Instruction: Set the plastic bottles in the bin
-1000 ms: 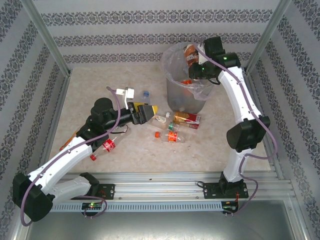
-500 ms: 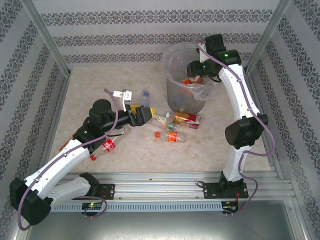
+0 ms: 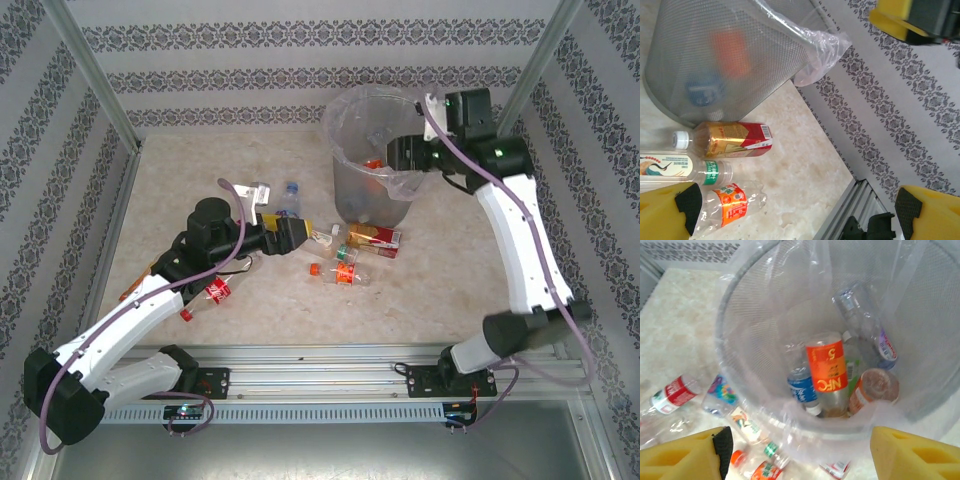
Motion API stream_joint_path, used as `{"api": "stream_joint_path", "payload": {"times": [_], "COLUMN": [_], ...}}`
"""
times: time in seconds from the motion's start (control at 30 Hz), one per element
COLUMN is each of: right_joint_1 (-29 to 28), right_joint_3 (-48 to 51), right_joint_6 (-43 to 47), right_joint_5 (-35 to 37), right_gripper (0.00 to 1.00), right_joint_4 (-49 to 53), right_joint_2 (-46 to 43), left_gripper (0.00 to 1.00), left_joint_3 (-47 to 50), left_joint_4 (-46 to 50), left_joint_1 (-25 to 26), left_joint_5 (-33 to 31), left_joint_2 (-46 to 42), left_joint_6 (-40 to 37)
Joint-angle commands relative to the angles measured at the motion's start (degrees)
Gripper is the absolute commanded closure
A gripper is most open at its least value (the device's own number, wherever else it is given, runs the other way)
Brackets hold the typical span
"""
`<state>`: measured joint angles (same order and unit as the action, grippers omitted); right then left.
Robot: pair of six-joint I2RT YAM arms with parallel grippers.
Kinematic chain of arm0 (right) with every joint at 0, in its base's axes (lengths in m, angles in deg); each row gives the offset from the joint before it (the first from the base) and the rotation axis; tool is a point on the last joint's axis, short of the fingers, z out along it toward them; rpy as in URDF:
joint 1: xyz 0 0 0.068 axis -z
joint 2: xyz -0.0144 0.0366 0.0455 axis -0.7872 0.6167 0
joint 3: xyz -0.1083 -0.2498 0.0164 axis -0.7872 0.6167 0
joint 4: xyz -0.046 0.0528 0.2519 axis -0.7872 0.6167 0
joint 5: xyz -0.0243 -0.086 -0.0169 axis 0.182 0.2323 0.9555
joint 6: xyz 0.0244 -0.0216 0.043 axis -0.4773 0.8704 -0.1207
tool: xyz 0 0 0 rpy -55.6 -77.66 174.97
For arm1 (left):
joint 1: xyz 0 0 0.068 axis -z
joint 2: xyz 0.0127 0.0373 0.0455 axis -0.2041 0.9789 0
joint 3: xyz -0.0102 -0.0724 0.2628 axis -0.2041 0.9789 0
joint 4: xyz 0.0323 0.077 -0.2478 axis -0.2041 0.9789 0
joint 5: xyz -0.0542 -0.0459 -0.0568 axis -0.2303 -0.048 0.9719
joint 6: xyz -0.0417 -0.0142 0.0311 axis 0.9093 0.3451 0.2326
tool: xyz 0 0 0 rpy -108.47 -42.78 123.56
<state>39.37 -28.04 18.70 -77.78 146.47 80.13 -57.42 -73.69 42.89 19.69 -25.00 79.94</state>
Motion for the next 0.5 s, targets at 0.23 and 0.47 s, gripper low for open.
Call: {"api": "stream_joint_path", "payload": {"times": [0.23,0.47], "right_joint_1": [-4.6,-11.9], "right_joint_3": [29.3,45.0], "right_joint_6": [-6.5,-7.4], "right_joint_5": [-8.3,-3.8], "right_gripper": [0.22,0.18], "right_joint_4": [-11.8,-16.3], "right_joint_2": [-20.1,-25.3], "left_gripper": [0.00,0.00], "left_joint_3": [0.9,2.7], "left_joint_4": [0.5,-5.7], "left_joint_1": [0.3,0.3], "left_joint_5": [1.4,2.9], "left_joint_2": [1.3,1.0], "left_joint_6": [-1.4,1.4]}}
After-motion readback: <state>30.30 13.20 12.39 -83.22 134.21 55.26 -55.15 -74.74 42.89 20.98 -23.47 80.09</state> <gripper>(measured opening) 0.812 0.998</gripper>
